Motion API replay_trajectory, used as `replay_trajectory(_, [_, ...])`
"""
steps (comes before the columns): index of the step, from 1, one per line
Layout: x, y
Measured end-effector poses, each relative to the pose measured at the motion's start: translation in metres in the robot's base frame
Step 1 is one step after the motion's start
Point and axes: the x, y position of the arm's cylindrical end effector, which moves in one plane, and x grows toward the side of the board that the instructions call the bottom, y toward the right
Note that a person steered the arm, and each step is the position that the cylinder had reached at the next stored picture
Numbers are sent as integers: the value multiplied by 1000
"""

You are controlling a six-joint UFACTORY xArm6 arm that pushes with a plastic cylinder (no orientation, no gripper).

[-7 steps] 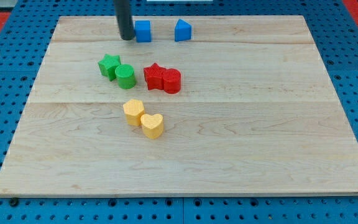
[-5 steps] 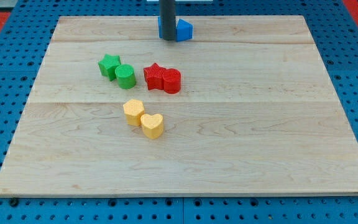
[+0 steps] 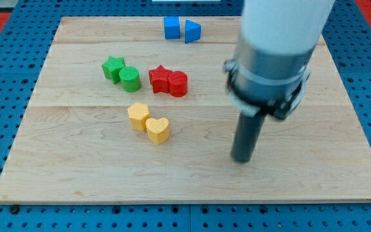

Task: Move the yellow heart down to the blue blocks

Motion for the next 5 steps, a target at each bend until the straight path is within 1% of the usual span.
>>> replay_trajectory(1, [15,-72])
replay_trajectory(2, [-16,-180])
replay_trajectory(3, [-33,-181])
replay_trajectory(4, [-51,-138])
replay_trajectory(5, [-61,-67])
